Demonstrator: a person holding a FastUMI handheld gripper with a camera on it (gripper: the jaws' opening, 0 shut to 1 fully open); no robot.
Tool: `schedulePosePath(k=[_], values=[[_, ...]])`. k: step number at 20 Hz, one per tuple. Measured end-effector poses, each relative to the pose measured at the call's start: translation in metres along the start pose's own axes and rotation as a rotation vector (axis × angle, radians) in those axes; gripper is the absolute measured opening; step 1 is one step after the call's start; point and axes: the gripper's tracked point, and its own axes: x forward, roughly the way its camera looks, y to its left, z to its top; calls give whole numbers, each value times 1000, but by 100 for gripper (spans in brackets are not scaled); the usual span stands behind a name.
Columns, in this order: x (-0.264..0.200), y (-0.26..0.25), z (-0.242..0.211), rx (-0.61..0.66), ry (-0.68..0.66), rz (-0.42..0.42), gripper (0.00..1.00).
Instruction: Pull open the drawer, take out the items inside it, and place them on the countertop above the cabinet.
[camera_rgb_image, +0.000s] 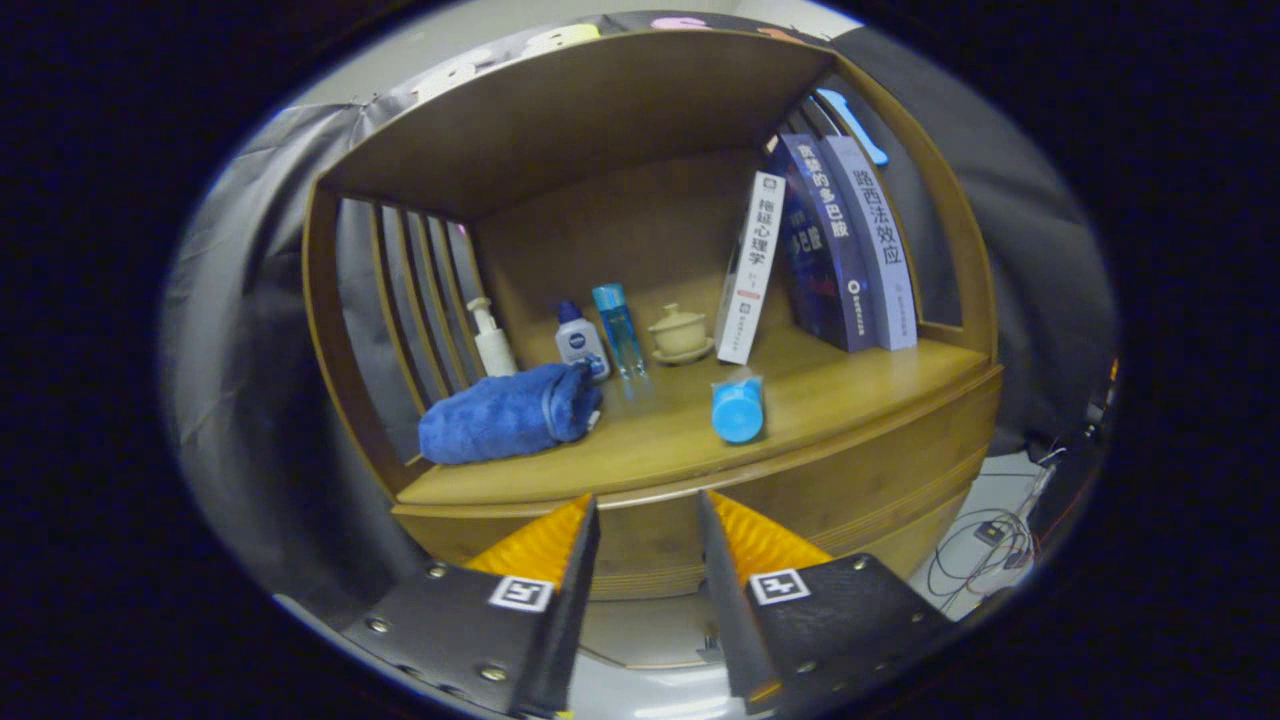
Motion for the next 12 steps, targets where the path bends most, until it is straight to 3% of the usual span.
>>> schedulePosePath(k=[1,5,6,12], values=[[-6,2,7,-9,-23,10,52],[-36,17,50,-73,-138,68,42],[-50,17,62,-109,-161,47,39],[-114,37,136,-277,-278,54,39]])
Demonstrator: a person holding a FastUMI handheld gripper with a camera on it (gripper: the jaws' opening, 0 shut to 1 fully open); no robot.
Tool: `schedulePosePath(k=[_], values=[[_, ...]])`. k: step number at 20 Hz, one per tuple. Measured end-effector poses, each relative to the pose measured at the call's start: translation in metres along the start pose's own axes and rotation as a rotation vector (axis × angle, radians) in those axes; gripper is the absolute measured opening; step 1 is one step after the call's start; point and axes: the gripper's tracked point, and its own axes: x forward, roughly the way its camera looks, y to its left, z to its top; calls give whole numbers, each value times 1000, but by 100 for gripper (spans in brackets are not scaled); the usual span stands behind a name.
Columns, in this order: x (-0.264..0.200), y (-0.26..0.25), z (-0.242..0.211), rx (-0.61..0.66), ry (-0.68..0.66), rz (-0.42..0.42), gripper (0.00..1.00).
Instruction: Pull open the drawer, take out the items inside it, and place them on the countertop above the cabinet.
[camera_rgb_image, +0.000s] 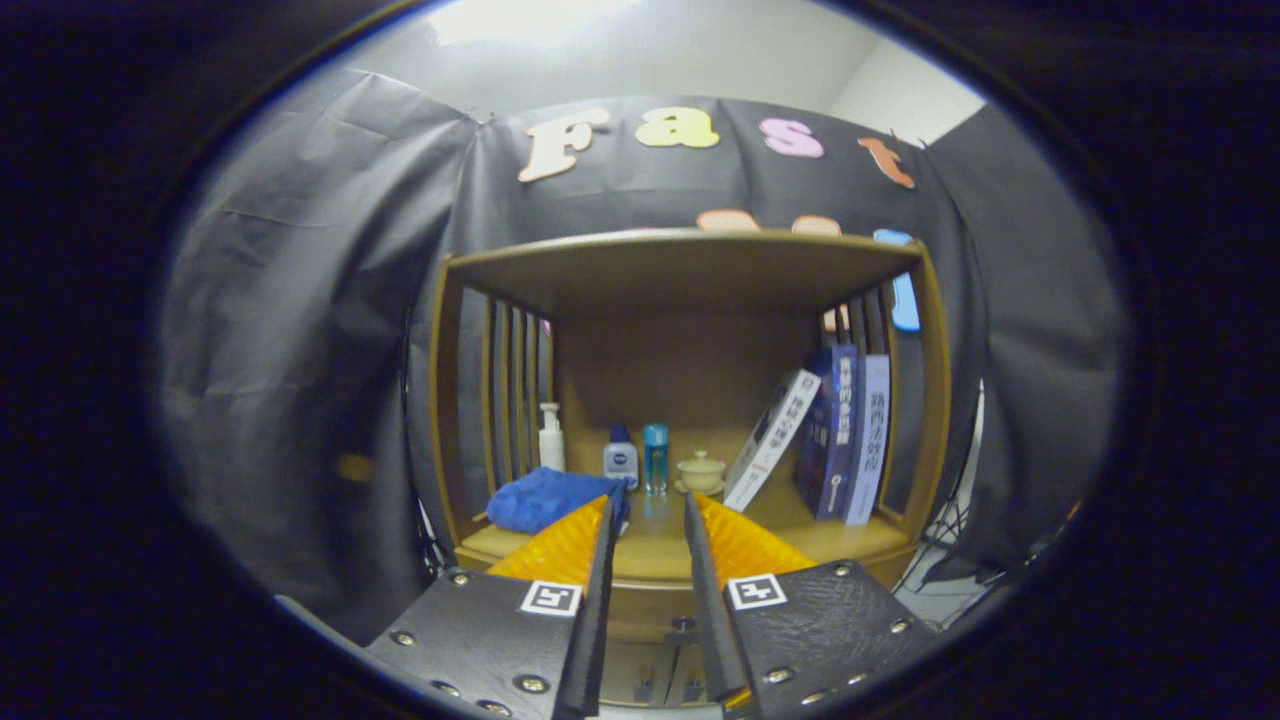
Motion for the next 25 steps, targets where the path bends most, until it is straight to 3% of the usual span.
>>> schedulePosePath(k=[1,6,8,13,19,25], values=[[-6,0,10,-14,-7,-3,40],[-42,-13,51,-50,-35,-80,78],[-57,-17,72,-30,-71,-105,86],[-99,-28,114,-28,-185,-154,89],[-123,-40,122,-49,-212,-206,91],[-128,-37,117,-39,-239,-155,91]])
